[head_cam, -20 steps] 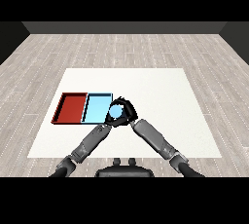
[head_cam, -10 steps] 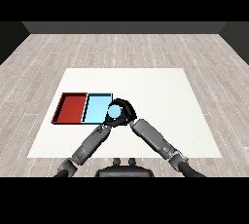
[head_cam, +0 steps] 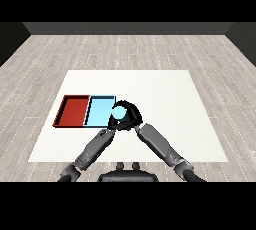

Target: Pick the blue can and put it in the blue box

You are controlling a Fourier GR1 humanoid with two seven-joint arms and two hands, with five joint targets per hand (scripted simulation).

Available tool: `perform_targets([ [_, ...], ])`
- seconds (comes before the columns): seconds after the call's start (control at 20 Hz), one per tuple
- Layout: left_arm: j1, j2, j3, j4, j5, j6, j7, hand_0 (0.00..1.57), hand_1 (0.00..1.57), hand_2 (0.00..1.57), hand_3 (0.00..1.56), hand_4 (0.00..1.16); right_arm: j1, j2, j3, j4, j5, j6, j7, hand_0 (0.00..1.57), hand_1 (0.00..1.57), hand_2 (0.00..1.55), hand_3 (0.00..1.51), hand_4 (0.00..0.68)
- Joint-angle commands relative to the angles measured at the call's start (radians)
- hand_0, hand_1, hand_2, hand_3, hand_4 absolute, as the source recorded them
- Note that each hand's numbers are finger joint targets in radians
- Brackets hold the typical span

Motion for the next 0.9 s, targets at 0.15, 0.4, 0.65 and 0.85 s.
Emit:
perform_targets([
  [0.15, -0.045, -0.015, -0.013, 0.095, 0.076, 0.013, -0.051, 1.57, 1.57, 1.52, 1.45, 1.1, 0.008, 0.014, -0.024, -0.008, 0.0, 0.023, 0.023, 0.0, 0.0, 0.0, 0.0, 0.0],
  [0.4, -0.012, -0.015, 0.028, 0.013, -0.005, -0.003, 0.033, 1.57, 1.57, 1.55, 1.48, 1.14, 0.044, -0.013, -0.058, -0.065, 0.017, 0.064, 0.024, 0.0, 0.0, 0.0, 0.0, 0.0],
  [0.65, 0.066, 0.002, 0.033, -0.066, -0.088, -0.007, 0.032, 1.57, 1.57, 1.57, 1.5, 1.13, 0.057, -0.016, -0.097, -0.091, -0.005, 0.077, 0.075, 0.0, 0.0, 0.0, 0.0, 0.0],
  [0.85, -0.062, -0.016, 0.099, 0.104, -0.071, -0.01, -0.018, 1.57, 1.57, 1.57, 1.51, 1.13, 0.077, -0.008, -0.141, -0.105, 0.016, 0.114, 0.077, 0.0, 0.0, 0.0, 0.0, 0.0],
])
